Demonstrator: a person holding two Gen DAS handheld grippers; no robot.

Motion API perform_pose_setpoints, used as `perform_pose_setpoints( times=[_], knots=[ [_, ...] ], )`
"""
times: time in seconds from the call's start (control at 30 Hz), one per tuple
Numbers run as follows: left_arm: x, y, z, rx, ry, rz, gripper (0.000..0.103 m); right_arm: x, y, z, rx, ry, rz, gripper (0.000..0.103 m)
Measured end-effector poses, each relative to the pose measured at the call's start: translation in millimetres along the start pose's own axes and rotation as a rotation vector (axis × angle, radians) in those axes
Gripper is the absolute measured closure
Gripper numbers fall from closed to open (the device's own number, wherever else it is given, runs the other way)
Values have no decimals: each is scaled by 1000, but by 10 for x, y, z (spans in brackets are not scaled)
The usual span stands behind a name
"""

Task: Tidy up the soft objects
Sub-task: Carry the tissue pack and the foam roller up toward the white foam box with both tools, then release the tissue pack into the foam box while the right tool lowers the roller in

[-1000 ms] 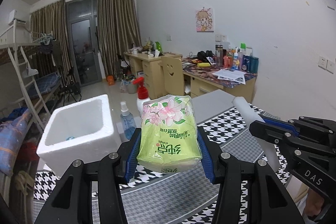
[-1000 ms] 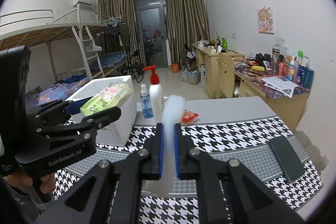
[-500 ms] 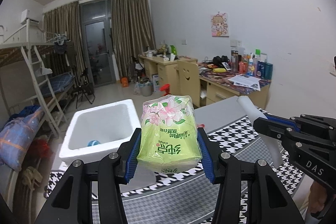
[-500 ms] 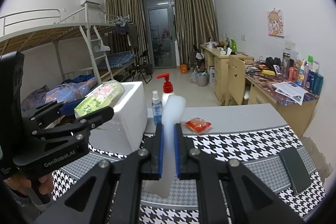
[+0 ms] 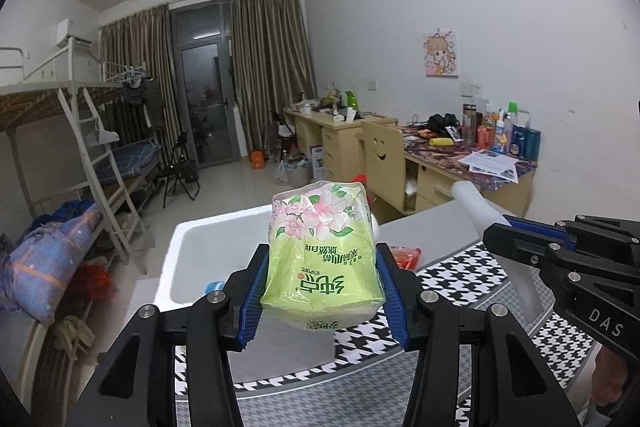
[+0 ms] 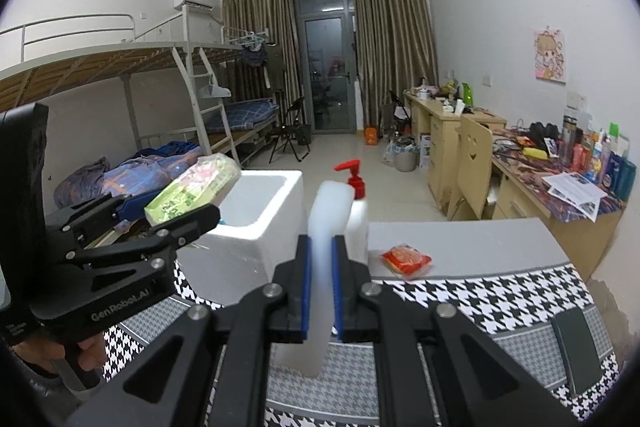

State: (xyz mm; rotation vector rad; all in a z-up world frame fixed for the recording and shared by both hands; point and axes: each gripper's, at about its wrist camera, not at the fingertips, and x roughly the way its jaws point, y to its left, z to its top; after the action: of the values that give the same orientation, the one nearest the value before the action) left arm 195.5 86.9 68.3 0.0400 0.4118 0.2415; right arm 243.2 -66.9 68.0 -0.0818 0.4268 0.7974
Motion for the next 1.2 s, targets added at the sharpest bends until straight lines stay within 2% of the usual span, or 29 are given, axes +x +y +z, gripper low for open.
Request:
perform_pose_setpoints(
  times=[0.33,1.2],
  knots=[
    [64,171,73,-24,-15,46,50,228,37,173,23,21,56,91],
    [425,567,100,-82,31,112,50,692,388,468,-34,52,85,91]
  ],
)
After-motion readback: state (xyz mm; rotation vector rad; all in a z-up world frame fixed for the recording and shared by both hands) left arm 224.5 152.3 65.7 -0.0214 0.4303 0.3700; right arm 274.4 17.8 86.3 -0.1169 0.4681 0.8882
